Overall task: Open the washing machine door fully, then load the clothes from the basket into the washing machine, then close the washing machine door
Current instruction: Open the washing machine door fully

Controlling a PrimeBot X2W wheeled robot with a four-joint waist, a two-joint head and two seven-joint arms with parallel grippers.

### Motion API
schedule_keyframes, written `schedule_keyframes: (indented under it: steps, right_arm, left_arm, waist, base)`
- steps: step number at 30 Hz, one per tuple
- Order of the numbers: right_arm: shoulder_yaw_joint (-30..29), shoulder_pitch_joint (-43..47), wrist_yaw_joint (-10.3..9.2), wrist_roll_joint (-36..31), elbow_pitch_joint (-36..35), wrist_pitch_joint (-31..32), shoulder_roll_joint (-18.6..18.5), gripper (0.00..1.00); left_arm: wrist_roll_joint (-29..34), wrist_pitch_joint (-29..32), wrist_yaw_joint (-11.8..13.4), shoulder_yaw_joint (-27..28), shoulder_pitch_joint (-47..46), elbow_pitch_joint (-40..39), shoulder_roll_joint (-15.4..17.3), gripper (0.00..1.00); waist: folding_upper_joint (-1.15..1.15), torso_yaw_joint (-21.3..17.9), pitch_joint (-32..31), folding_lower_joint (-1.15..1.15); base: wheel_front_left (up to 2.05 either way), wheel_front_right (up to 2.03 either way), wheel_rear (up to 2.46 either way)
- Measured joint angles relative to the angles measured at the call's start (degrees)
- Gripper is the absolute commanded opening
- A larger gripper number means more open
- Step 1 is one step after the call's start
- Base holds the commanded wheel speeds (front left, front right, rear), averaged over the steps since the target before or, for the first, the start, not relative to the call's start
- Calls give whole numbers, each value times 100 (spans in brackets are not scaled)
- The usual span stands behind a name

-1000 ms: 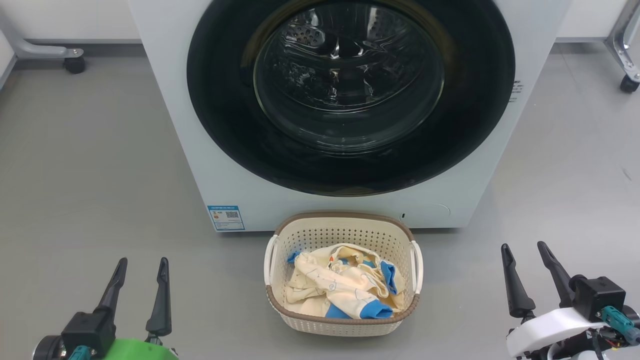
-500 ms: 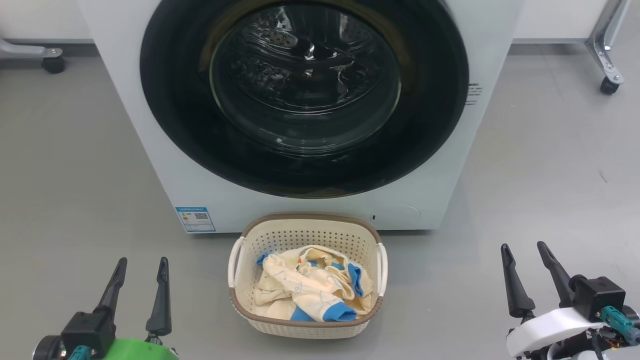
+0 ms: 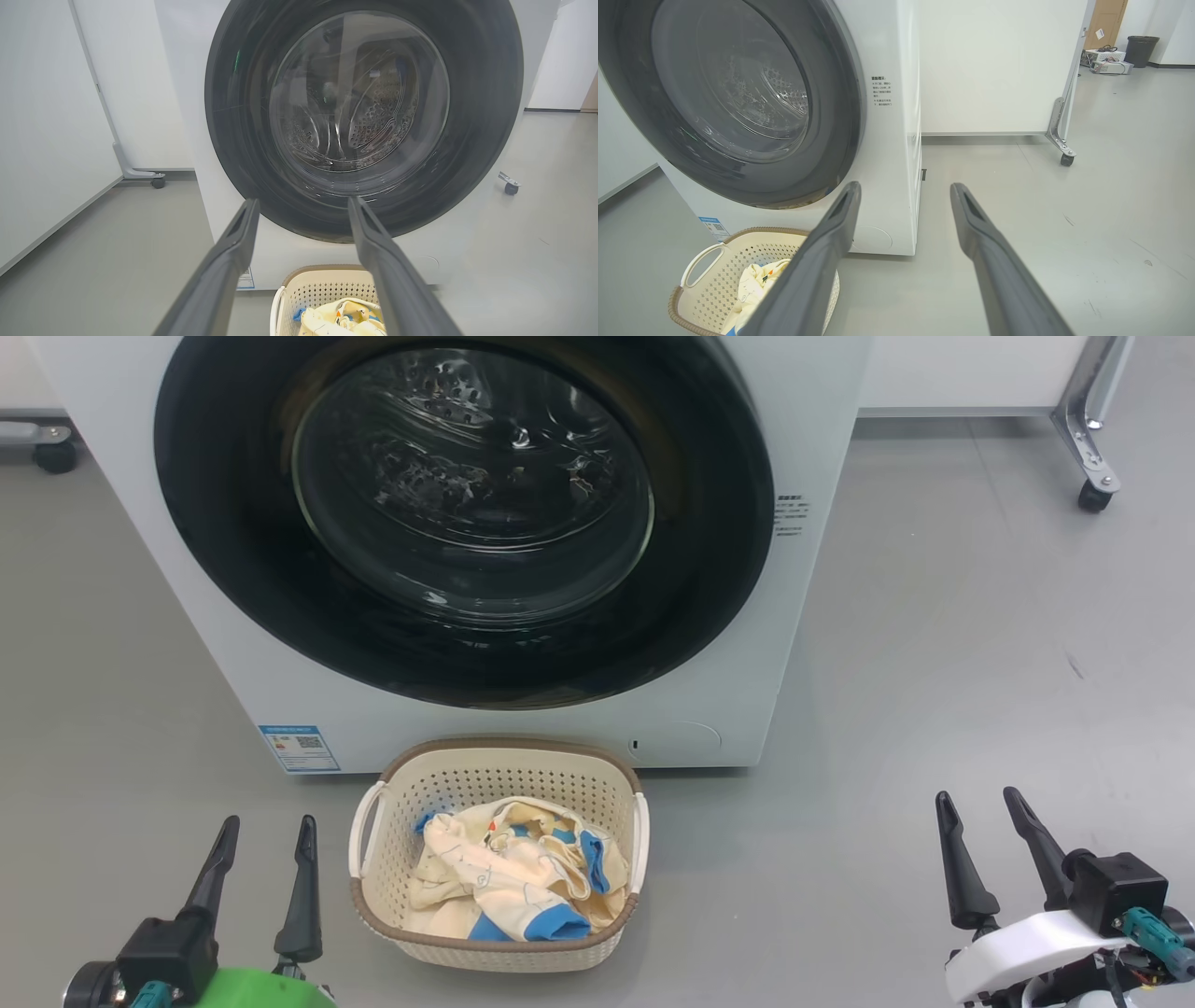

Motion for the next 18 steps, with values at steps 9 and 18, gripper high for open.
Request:
schedule_keyframes:
  steps: [9, 18]
  right_arm:
    - [20, 0, 0, 0, 18, 0, 0, 100]
    - [20, 0, 0, 0, 21, 0, -1, 100]
  left_arm:
    - [0, 0, 0, -1, 6, -7, -5, 100]
    - [0, 0, -1, -1, 10, -5, -8, 100]
  waist:
    - [0, -9, -10, 0]
    - [0, -14, 8, 0]
  base:
    - [47, 47, -94]
    - [25, 25, -50]
